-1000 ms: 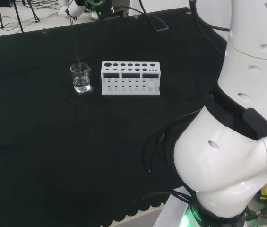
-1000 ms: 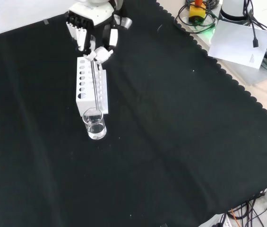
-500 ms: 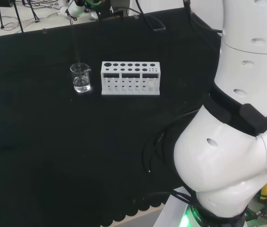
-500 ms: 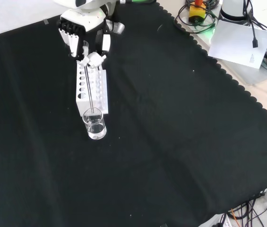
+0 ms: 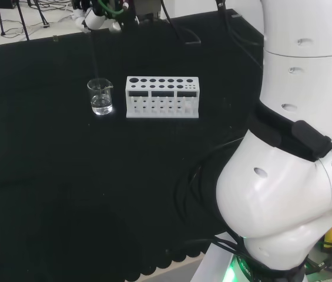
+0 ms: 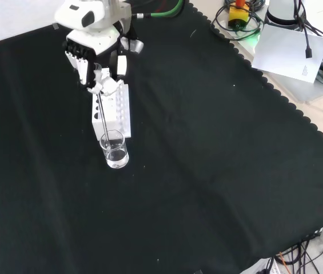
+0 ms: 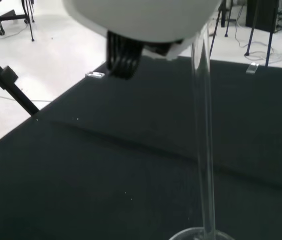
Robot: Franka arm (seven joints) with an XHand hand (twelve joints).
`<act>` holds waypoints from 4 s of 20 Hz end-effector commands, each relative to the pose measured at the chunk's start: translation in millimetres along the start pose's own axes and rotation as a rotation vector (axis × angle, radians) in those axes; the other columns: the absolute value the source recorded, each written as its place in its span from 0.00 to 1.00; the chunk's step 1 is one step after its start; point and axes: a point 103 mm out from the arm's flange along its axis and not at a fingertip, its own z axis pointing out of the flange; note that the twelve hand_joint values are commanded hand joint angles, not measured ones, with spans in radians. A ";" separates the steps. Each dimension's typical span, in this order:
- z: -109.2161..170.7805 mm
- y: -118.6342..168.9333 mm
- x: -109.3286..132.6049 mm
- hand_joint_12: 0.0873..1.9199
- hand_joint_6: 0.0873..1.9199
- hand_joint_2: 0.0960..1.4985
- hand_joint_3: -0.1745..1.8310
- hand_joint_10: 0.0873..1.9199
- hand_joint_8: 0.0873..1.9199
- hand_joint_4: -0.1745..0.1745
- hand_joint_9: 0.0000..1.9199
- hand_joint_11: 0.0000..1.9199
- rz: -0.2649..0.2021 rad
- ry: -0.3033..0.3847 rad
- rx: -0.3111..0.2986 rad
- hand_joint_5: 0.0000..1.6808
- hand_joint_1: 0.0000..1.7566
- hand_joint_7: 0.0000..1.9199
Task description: Stir in the beaker to the left of the white test tube rack with the glass rod.
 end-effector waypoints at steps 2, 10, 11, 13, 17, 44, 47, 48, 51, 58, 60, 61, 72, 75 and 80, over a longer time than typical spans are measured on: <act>29.1 8.3 -7.9 0.35 0.47 0.34 0.54 0.36 0.53 0.00 0.98 0.95 0.008 0.005 0.036 0.70 0.69 0.81; 36.3 11.0 -6.4 0.35 0.47 0.34 0.54 0.36 0.53 0.00 0.98 0.95 0.014 0.004 0.047 0.70 0.69 0.81; 35.7 10.4 -7.9 0.35 0.47 0.34 0.54 0.36 0.53 0.00 0.98 0.95 0.021 0.002 0.046 0.70 0.69 0.81; 32.8 6.7 -12.3 0.35 0.47 0.34 0.54 0.36 0.53 0.00 0.98 0.95 0.033 0.002 0.045 0.70 0.69 0.81; 27.6 -7.0 -18.5 0.35 0.47 0.34 0.54 0.36 0.53 0.00 0.98 0.95 0.054 -0.004 0.047 0.70 0.69 0.81; 29.9 -14.0 -28.2 0.35 0.47 0.33 0.54 0.36 0.53 0.00 0.98 0.95 0.100 0.000 0.048 0.70 0.69 0.81; 29.4 -23.8 -28.8 0.35 0.47 0.33 0.54 0.36 0.53 0.00 0.98 0.95 0.108 -0.003 0.052 0.70 0.69 0.81; 29.2 -27.0 -26.2 0.35 0.47 0.33 0.54 0.36 0.53 0.00 0.98 0.95 0.108 -0.003 0.054 0.70 0.69 0.81; 27.7 -32.7 -17.2 0.35 0.47 0.34 0.54 0.36 0.53 0.00 0.98 0.95 0.104 -0.003 0.056 0.70 0.69 0.81; 26.9 -23.7 8.9 0.35 0.47 0.34 0.54 0.36 0.53 0.00 0.98 0.95 0.076 -0.005 0.055 0.70 0.69 0.81; 28.4 -16.4 14.7 0.35 0.47 0.34 0.54 0.36 0.53 0.00 0.98 0.95 0.062 -0.004 0.058 0.70 0.69 0.81; 29.5 -11.5 17.2 0.35 0.47 0.34 0.54 0.36 0.53 0.00 0.98 0.95 0.056 -0.006 0.059 0.70 0.69 0.81; 33.3 4.2 -4.8 0.36 0.47 0.34 0.54 0.36 0.53 0.00 0.98 0.96 0.074 -0.007 0.058 0.70 0.69 0.81; 33.9 -5.8 -15.0 0.36 0.47 0.34 0.54 0.36 0.53 0.00 0.98 0.96 0.094 -0.008 0.068 0.70 0.69 0.81; 29.0 -25.7 -16.1 0.36 0.47 0.34 0.54 0.36 0.53 0.00 0.98 0.96 0.117 -0.015 0.074 0.70 0.69 0.81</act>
